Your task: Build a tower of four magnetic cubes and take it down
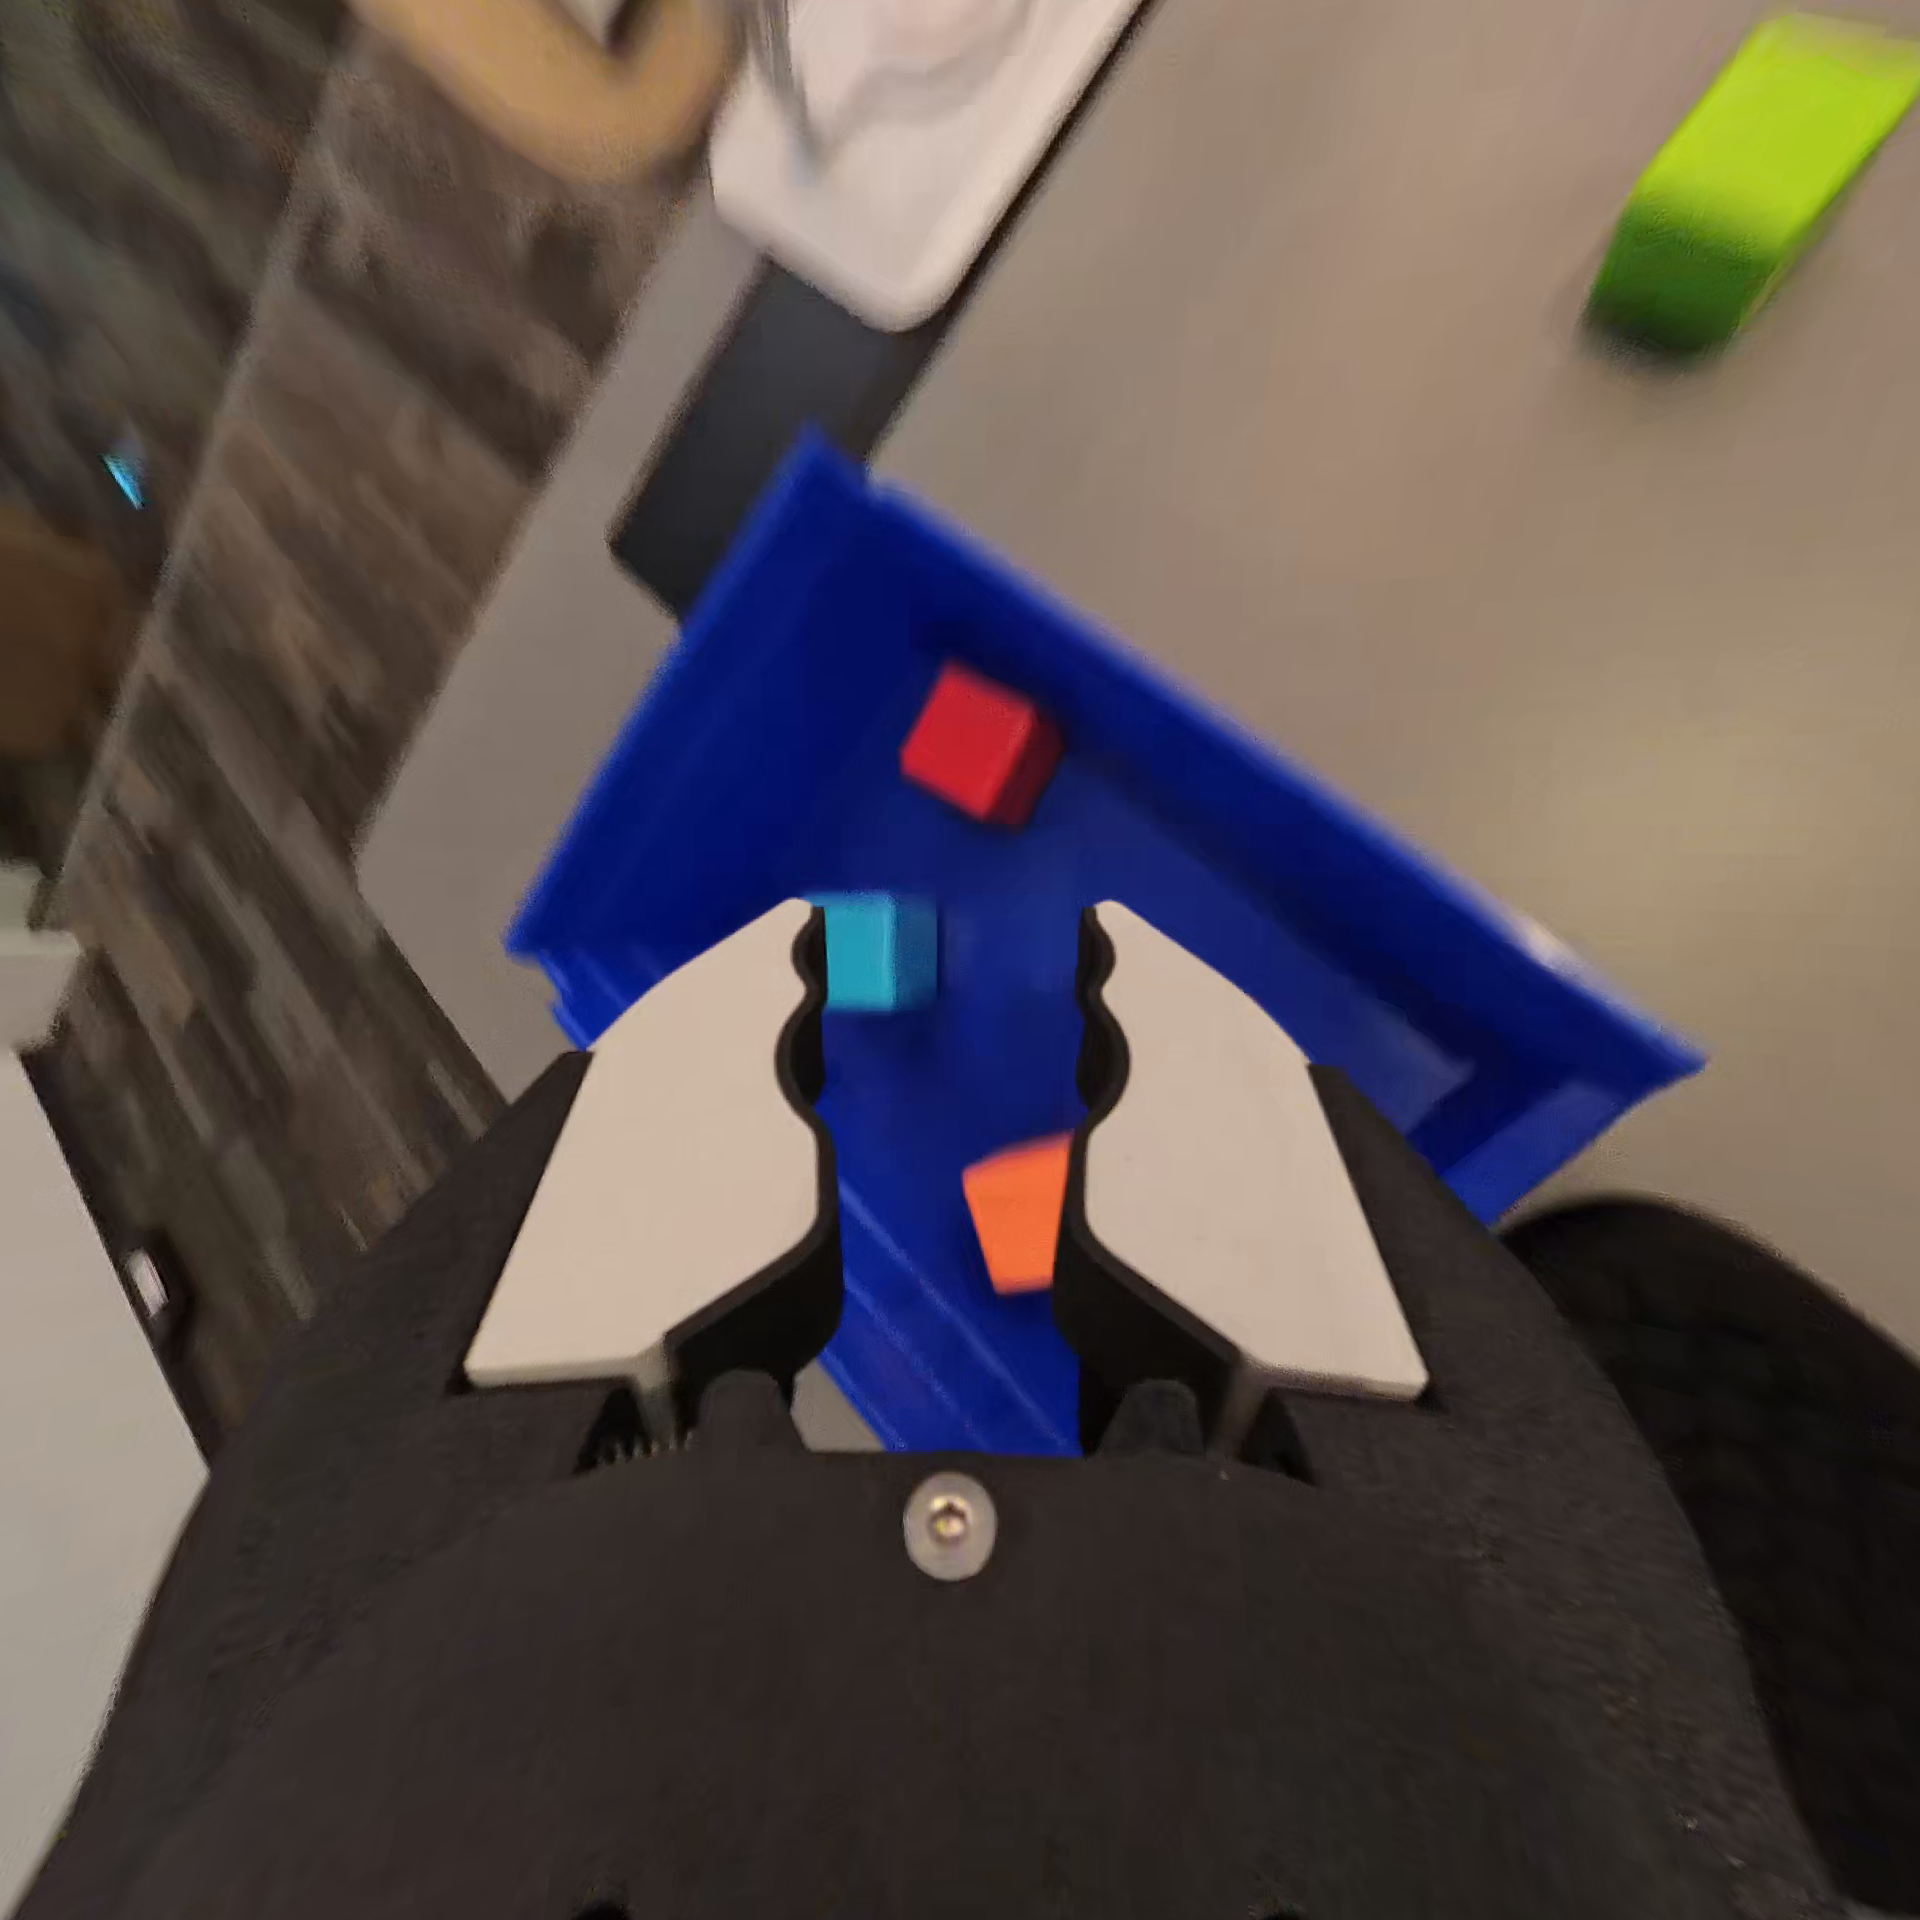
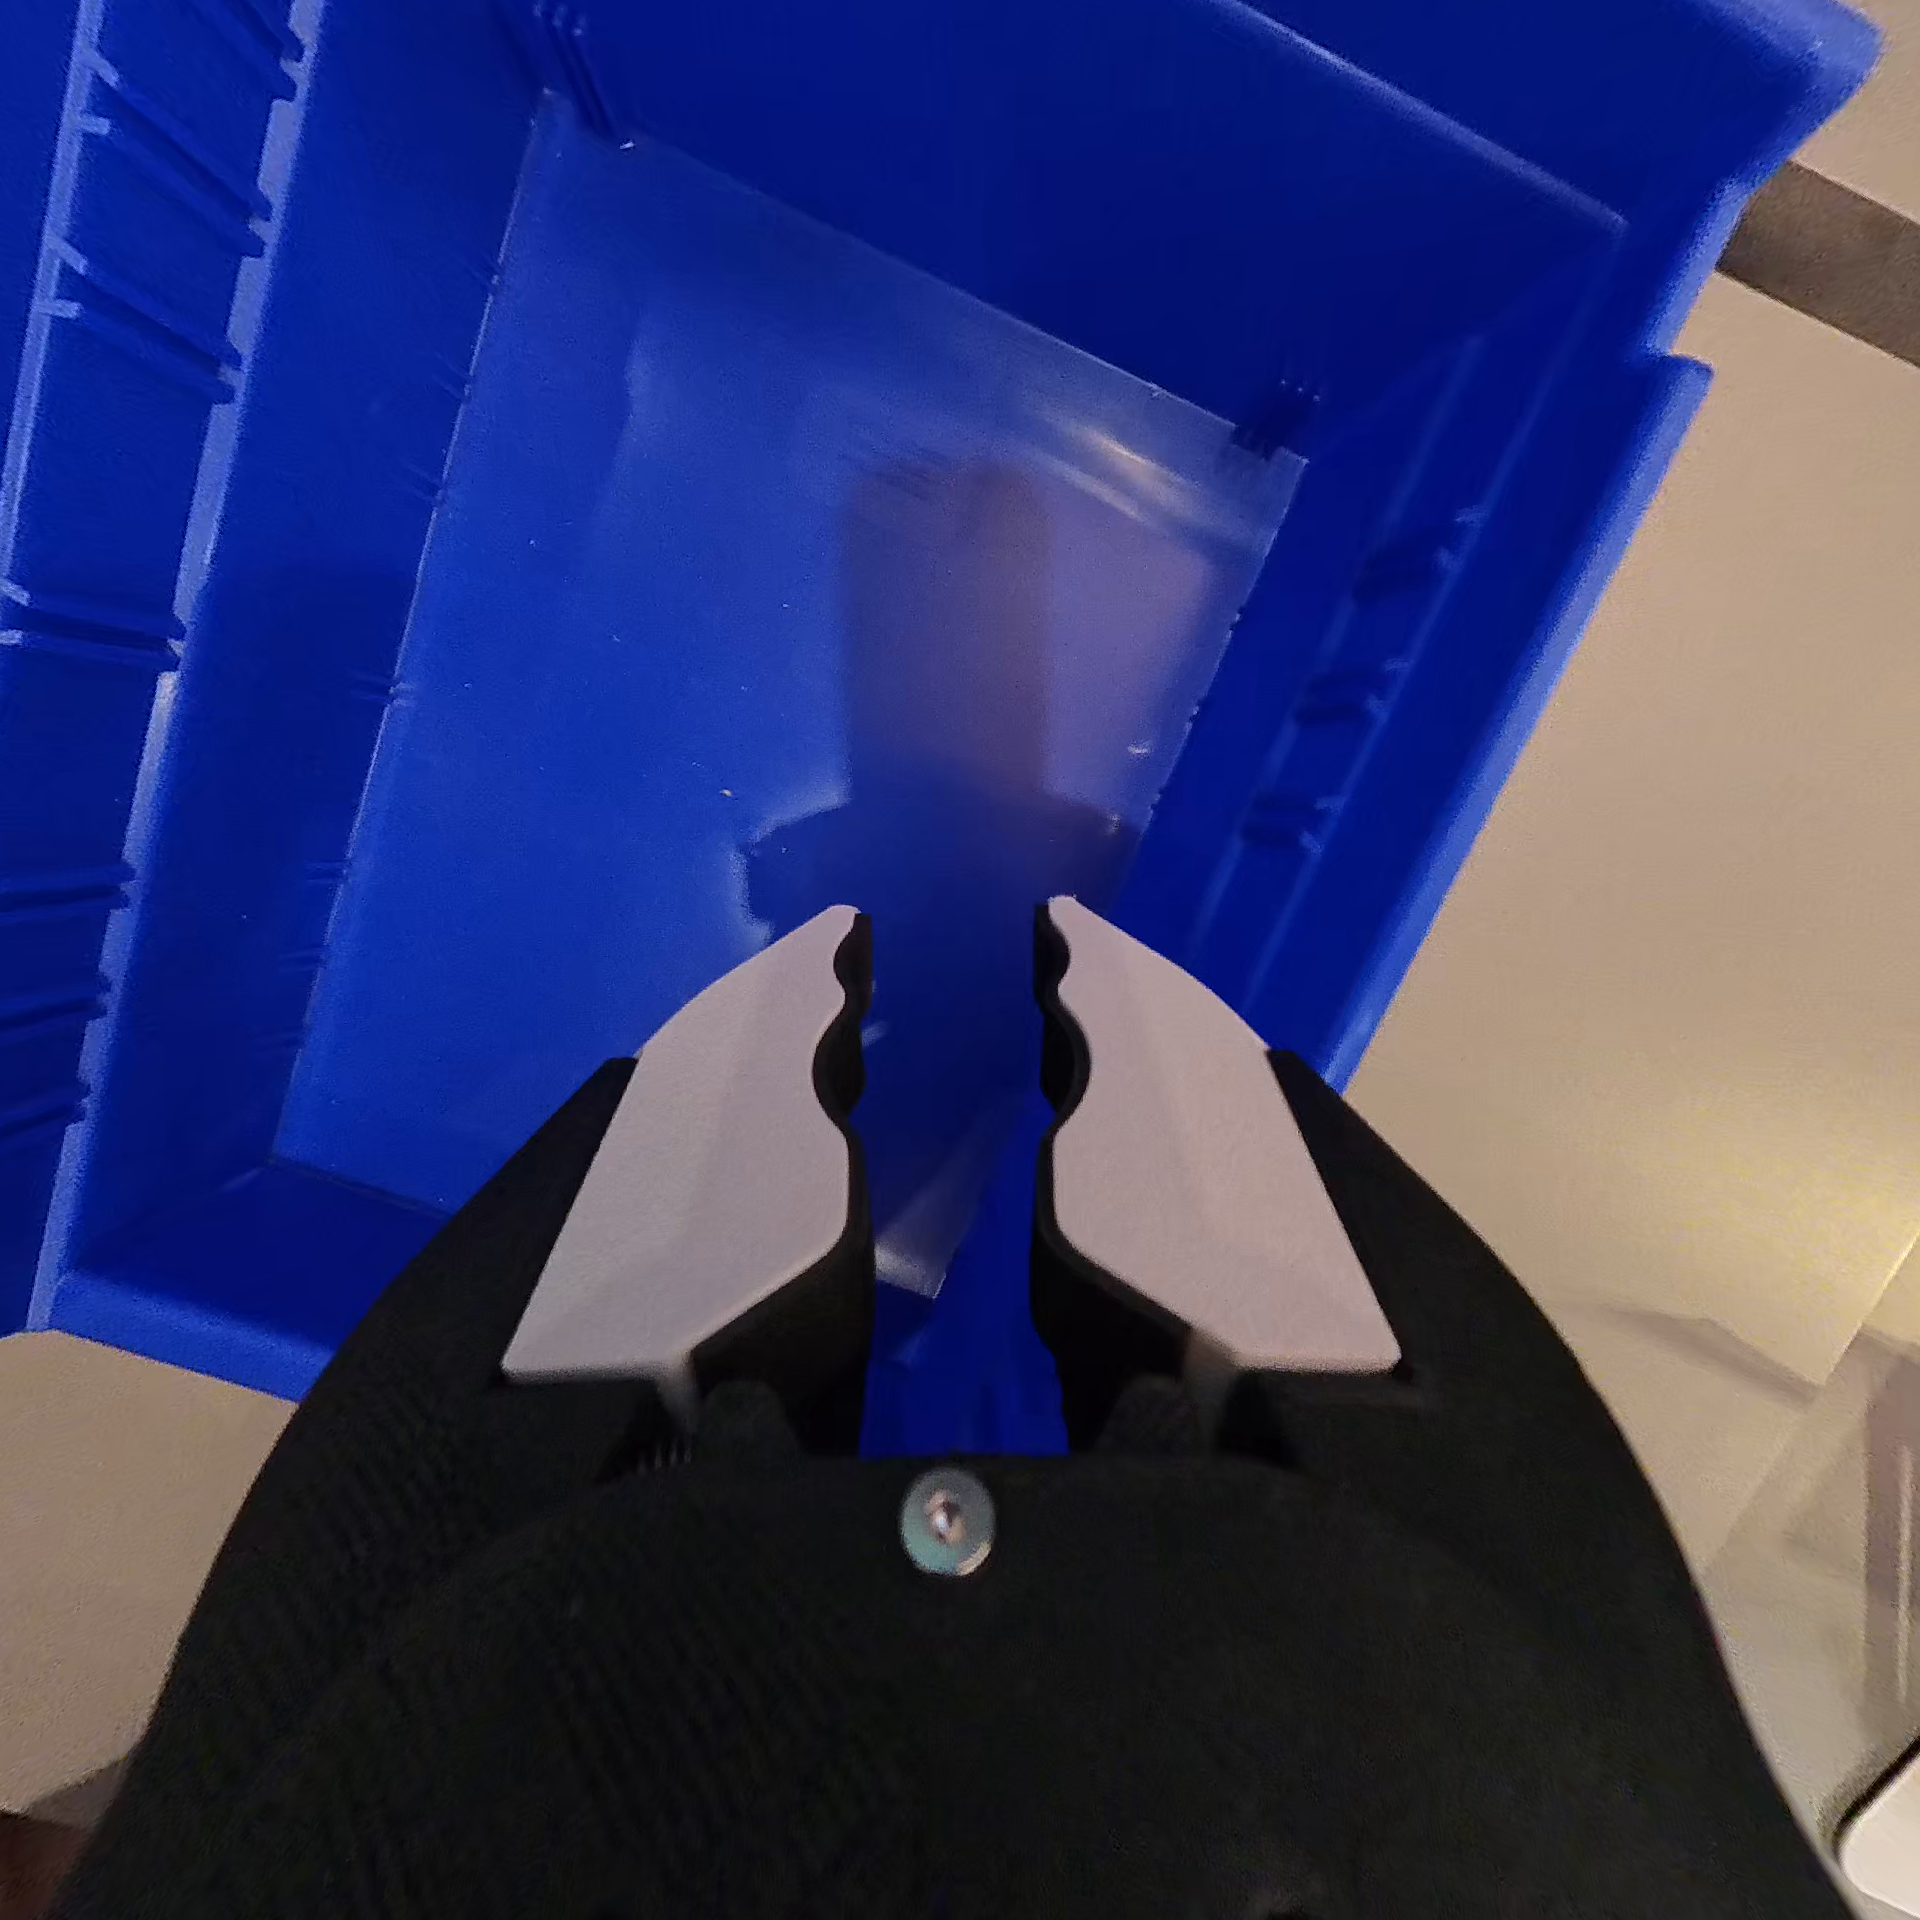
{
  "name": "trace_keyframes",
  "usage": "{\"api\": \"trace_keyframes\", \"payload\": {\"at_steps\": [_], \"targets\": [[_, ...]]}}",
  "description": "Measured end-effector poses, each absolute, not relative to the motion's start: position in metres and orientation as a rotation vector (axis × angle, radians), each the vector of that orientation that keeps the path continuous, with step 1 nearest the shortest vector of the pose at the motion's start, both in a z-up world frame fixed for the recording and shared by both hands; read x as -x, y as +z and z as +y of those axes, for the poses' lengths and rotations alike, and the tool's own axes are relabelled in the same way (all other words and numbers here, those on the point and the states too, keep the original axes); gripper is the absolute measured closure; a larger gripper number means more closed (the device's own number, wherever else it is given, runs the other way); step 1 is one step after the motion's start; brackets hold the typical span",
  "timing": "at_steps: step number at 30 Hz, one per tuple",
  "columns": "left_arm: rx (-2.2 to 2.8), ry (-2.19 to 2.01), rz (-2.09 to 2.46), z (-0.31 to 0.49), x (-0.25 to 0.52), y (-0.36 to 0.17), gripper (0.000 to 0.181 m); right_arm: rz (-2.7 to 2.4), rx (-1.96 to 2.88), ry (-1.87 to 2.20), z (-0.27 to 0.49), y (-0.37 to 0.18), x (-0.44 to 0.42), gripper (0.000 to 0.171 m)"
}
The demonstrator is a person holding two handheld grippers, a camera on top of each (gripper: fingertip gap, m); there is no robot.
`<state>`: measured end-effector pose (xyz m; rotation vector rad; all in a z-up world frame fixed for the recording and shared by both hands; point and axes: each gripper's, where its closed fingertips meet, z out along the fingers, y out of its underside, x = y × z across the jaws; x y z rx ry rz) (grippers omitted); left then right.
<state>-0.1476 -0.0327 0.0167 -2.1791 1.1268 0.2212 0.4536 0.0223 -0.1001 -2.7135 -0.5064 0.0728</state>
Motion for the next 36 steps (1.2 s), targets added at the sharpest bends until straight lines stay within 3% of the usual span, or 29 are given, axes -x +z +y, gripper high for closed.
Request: {"api": "trace_keyframes", "payload": {"at_steps": [6, 14, 31, 36], "targets": [[2.628, 0.232, 0.823, -0.063, 0.221, -0.078, 0.142, -0.489, 2.721, 0.077, 0.02, -0.102, -0.457, 0.139], [2.714, 0.365, 0.88, -0.071, 0.243, -0.117, 0.128, -0.503, 2.749, 0.075, 0.017, -0.108, -0.456, 0.139], [2.762, 0.404, 0.934, -0.071, 0.237, -0.132, 0.132, -0.522, 2.752, 0.102, 0.016, -0.109, -0.455, 0.139], [2.661, 0.509, 0.994, -0.062, 0.232, -0.109, 0.132, -0.528, 2.754, 0.104, 0.015, -0.109, -0.454, 0.139]]}}
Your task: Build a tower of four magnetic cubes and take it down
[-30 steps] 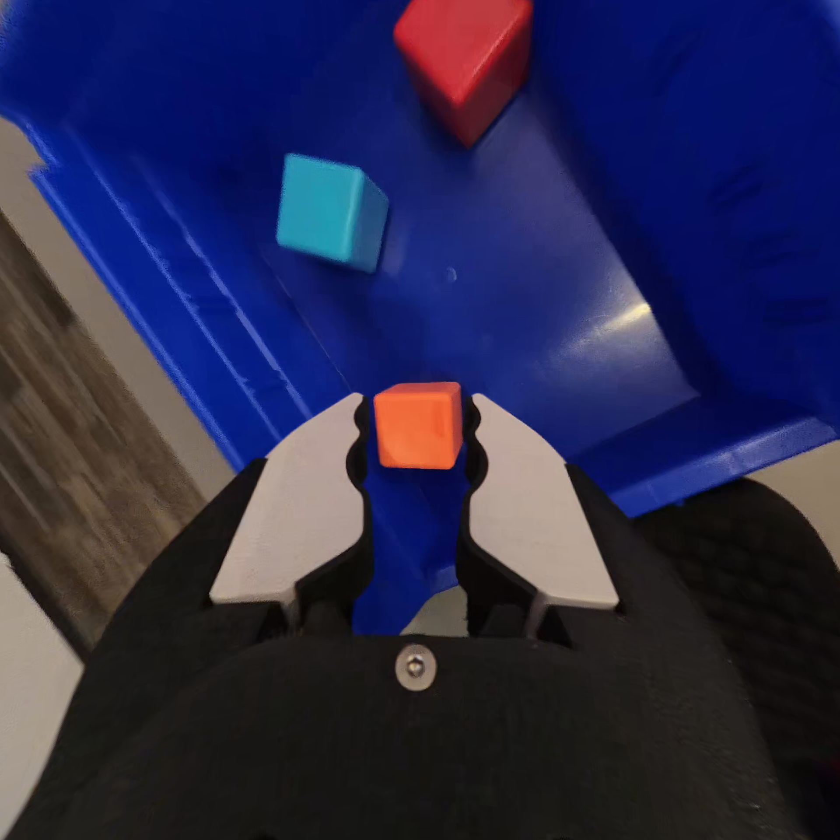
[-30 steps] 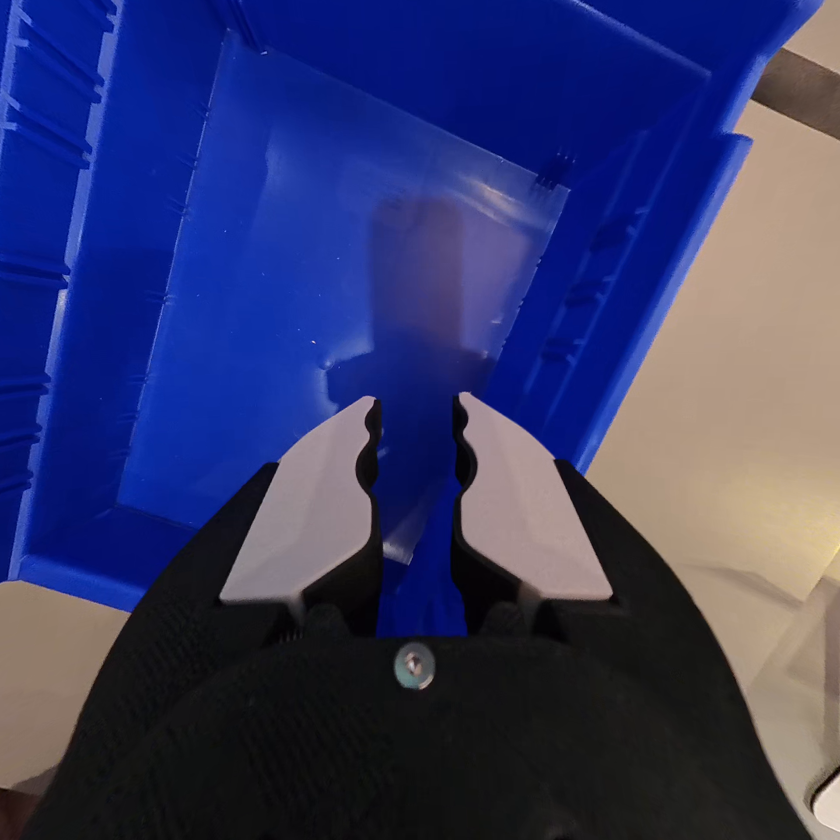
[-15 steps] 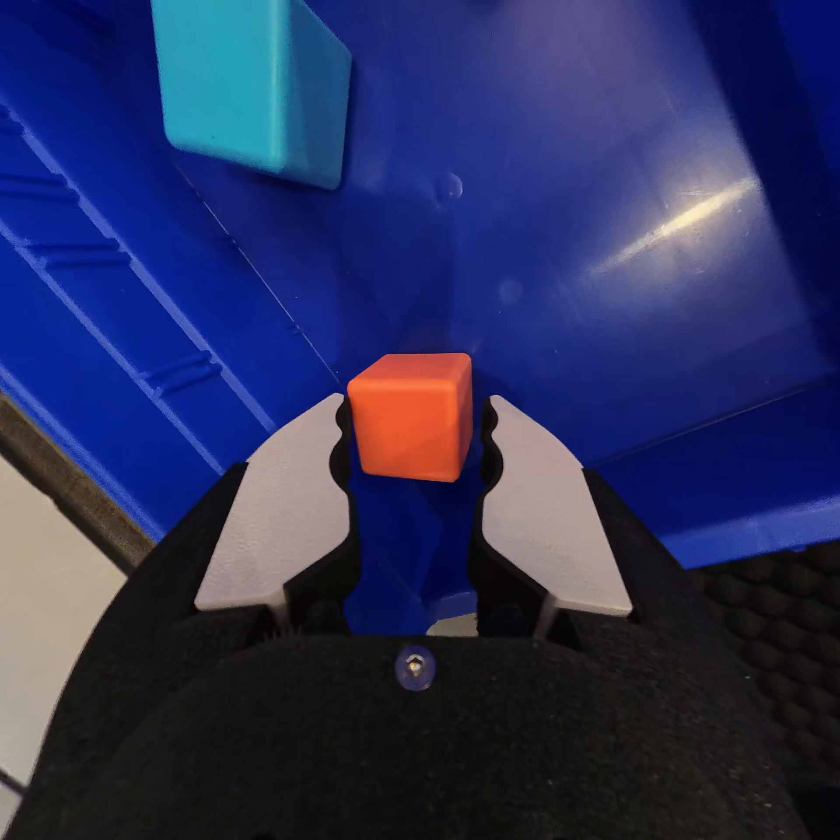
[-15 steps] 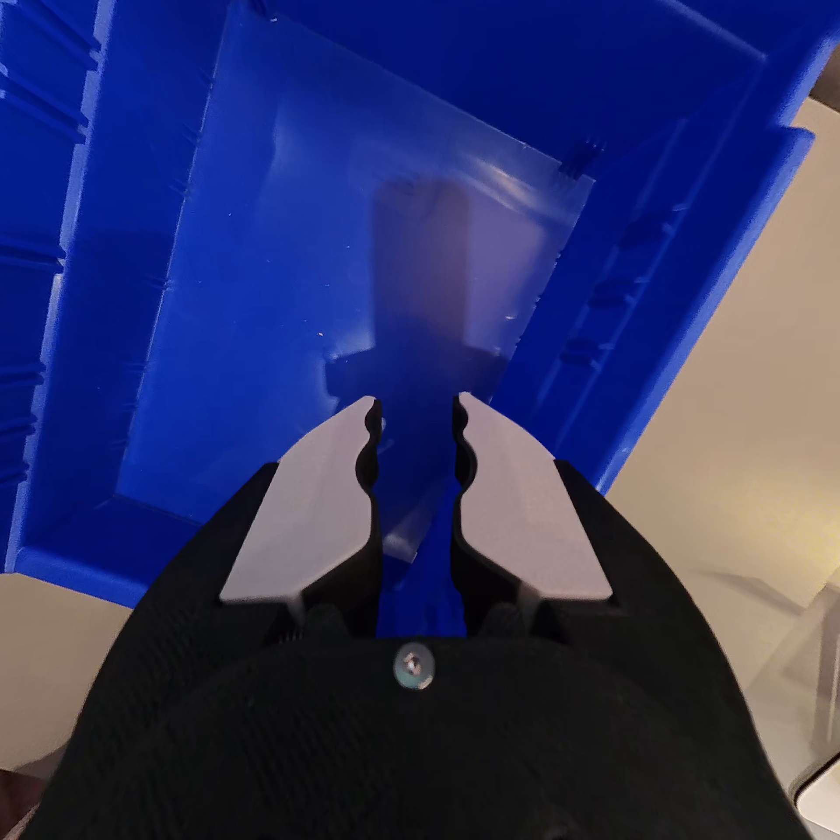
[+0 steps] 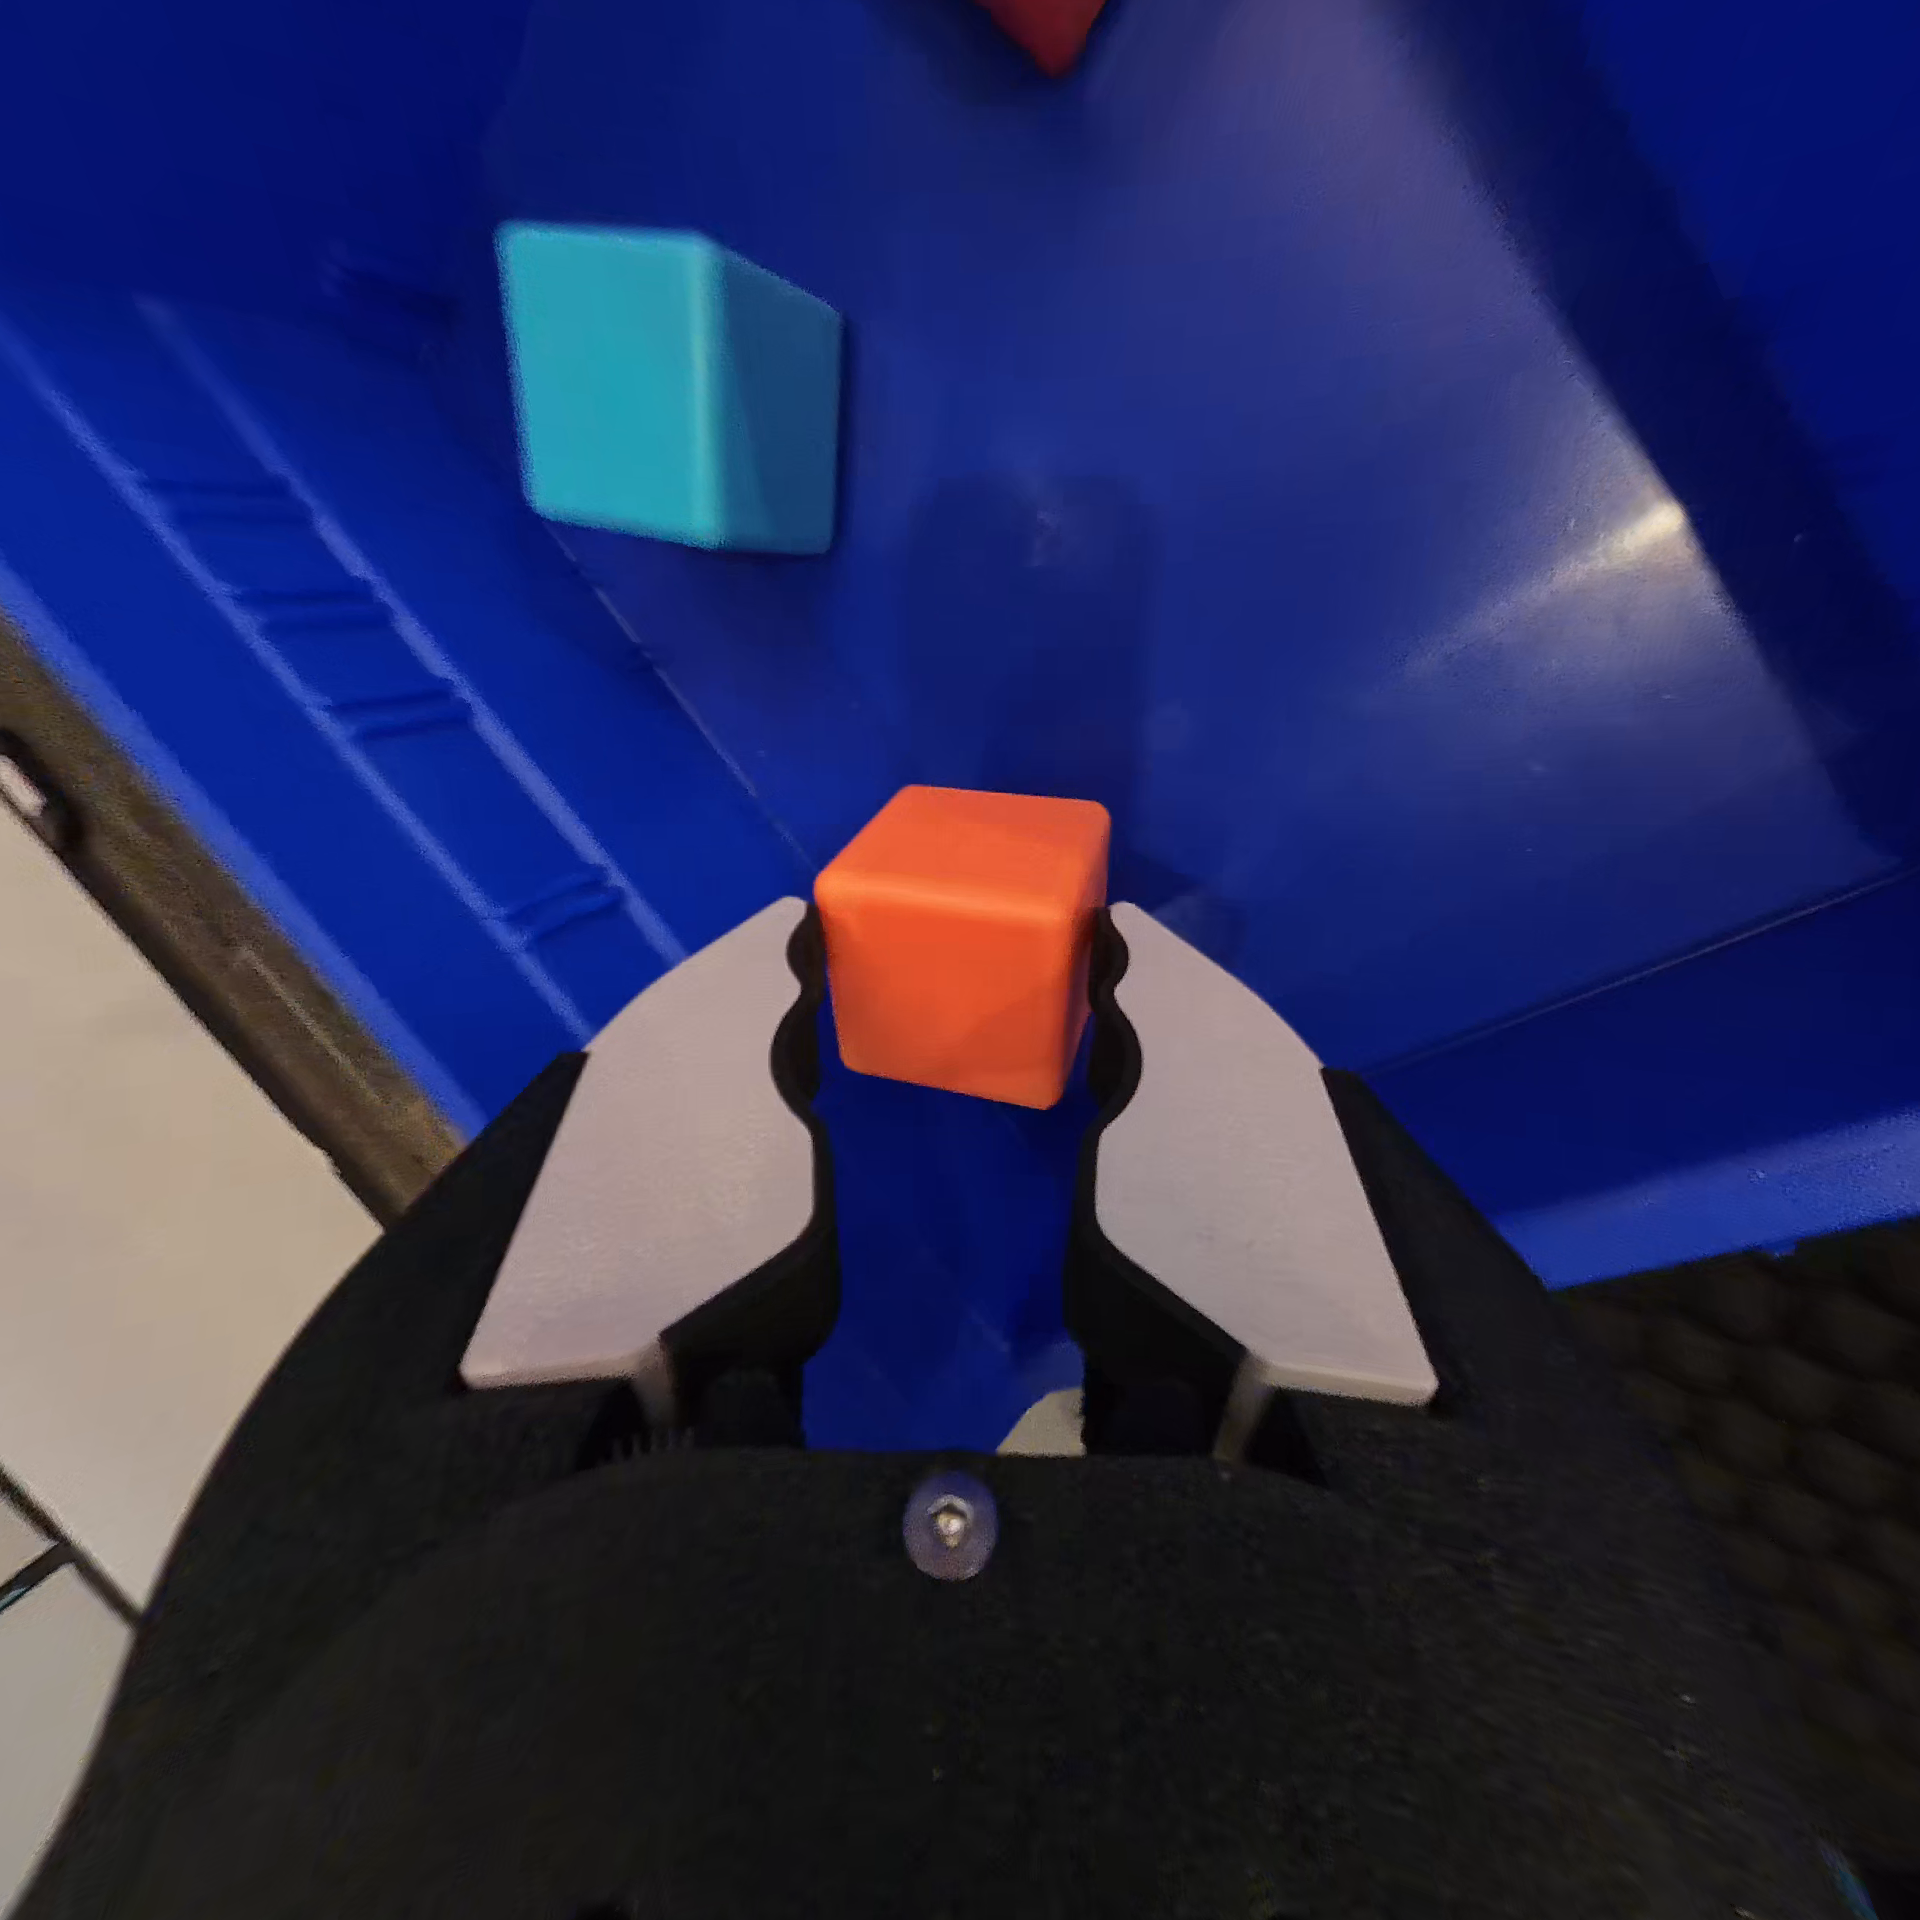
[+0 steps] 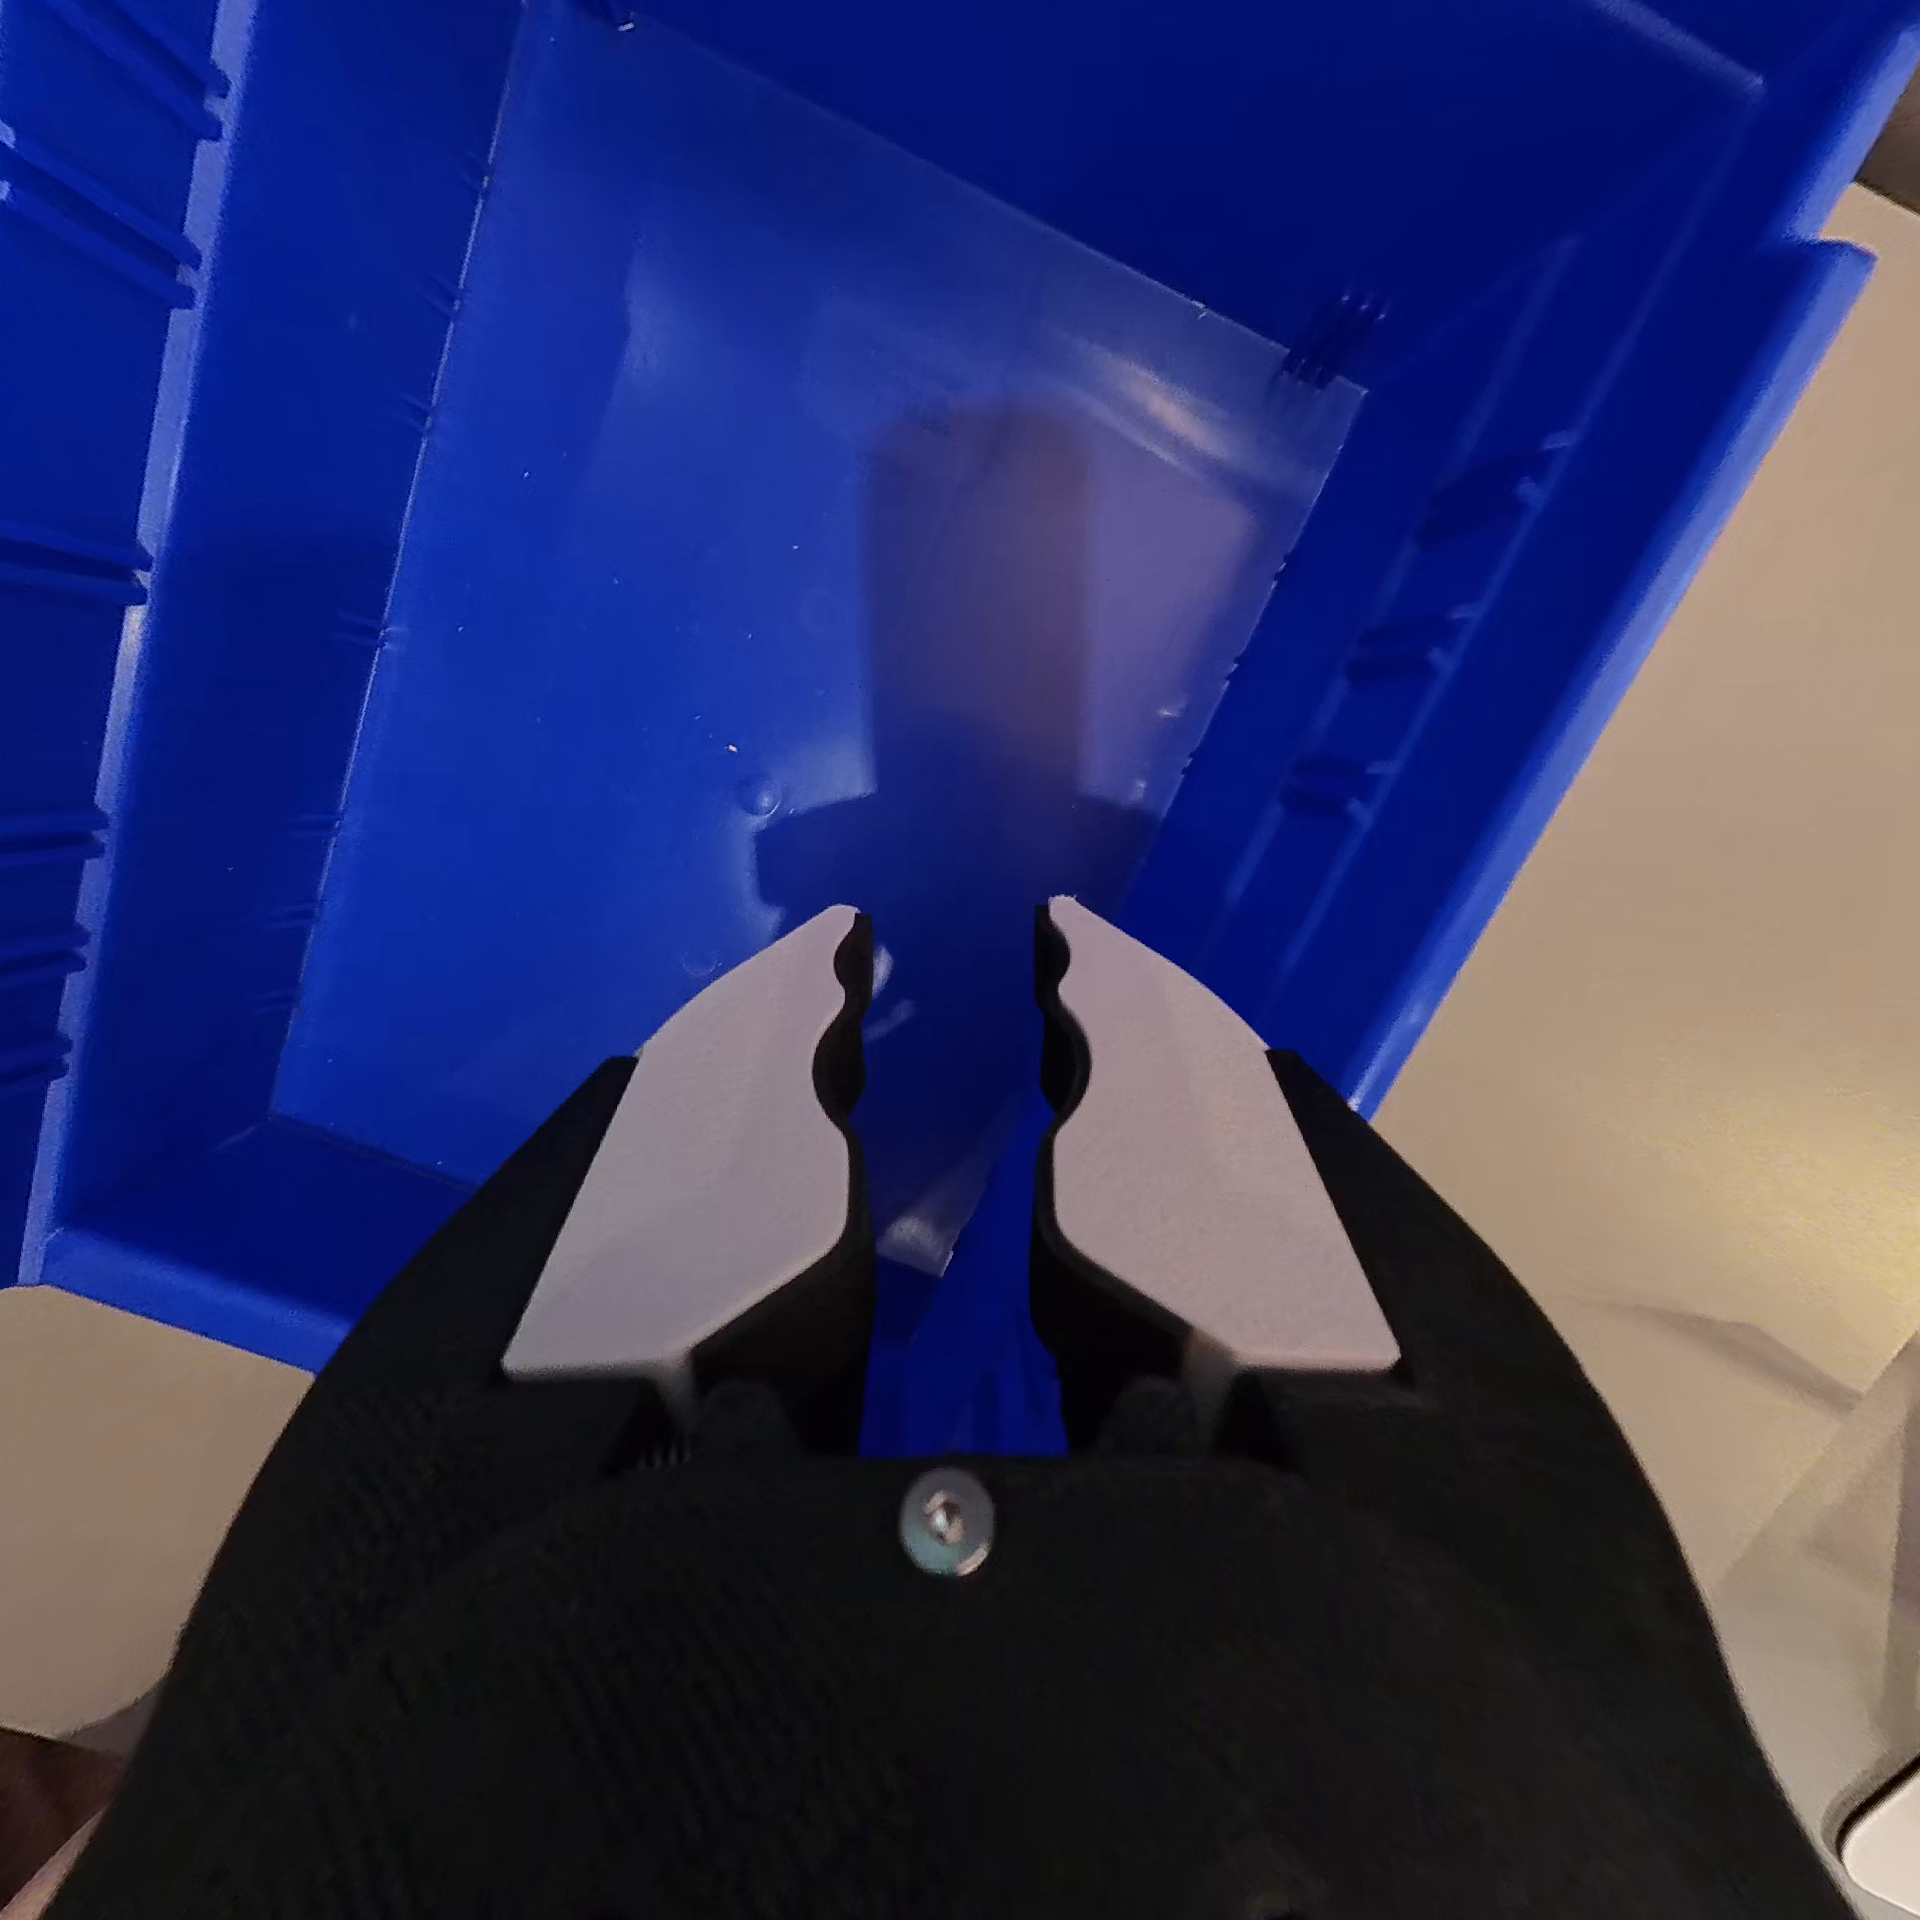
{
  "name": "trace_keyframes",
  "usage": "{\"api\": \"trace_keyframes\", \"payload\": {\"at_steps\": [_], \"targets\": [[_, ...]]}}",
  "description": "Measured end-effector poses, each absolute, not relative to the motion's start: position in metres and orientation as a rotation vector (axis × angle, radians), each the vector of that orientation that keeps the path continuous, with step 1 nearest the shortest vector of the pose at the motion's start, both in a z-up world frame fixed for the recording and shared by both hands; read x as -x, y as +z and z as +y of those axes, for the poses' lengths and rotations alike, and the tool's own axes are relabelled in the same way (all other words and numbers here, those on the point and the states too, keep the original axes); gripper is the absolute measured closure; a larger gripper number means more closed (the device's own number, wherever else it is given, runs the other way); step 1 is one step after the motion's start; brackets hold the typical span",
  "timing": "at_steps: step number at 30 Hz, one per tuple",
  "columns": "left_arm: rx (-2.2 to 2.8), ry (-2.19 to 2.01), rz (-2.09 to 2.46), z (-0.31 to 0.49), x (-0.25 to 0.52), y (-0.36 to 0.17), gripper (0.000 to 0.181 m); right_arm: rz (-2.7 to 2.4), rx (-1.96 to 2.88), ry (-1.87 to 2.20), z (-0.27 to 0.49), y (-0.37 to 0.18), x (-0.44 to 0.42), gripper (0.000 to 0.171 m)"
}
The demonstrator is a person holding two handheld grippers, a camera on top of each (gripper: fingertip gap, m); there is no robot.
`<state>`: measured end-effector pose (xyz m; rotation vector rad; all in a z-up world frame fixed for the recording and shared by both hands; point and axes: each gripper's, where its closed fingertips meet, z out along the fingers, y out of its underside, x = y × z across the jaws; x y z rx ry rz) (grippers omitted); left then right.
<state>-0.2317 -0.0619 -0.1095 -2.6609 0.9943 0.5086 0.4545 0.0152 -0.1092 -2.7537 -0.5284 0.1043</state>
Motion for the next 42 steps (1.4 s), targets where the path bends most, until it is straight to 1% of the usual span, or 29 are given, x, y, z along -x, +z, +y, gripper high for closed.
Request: {"api": "trace_keyframes", "payload": {"at_steps": [3, 5, 8, 11, 13, 15, 19, 22, 26, 42], "targets": [[2.576, 0.519, 1.033, -0.054, 0.218, -0.073, 0.132, -0.527, 2.755, 0.102, 0.015, -0.109, -0.455, 0.139], [2.472, 0.499, 1.086, -0.047, 0.193, -0.037, 0.132, -0.524, 2.76, 0.1, 0.015, -0.11, -0.456, 0.139], [2.296, 0.42, 1.233, -0.042, 0.127, 0.012, 0.132, -0.524, 2.767, 0.095, 0.015, -0.11, -0.456, 0.139], [2.101, 0.358, 1.444, -0.044, 0.045, 0.031, 0.132, -0.534, 2.771, 0.078, 0.014, -0.11, -0.456, 0.139], [2.016, 0.335, 1.571, -0.047, -0.002, 0.025, 0.132, -0.539, 2.766, 0.074, 0.013, -0.108, -0.455, 0.139], [1.973, 0.308, 1.69, -0.049, -0.039, 0.009, 0.132, -0.542, 2.758, 0.073, 0.012, -0.106, -0.455, 0.139], [1.951, 0.311, 1.845, -0.04, -0.077, -0.031, 0.133, -0.54, 2.748, 0.08, 0.011, -0.103, -0.455, 0.139], [1.988, 0.292, 1.9, -0.033, -0.088, -0.053, 0.133, -0.543, 2.751, 0.09, 0.01, -0.104, -0.455, 0.139], [2.028, 0.292, 1.95, -0.025, -0.093, -0.07, 0.133, -0.541, 2.752, 0.116, 0.01, -0.106, -0.455, 0.139], [2.078, 0.331, 2.005, -0.017, -0.106, -0.097, 0.133, -0.549, 2.765, 0.153, 0.009, -0.109, -0.454, 0.139]]}}
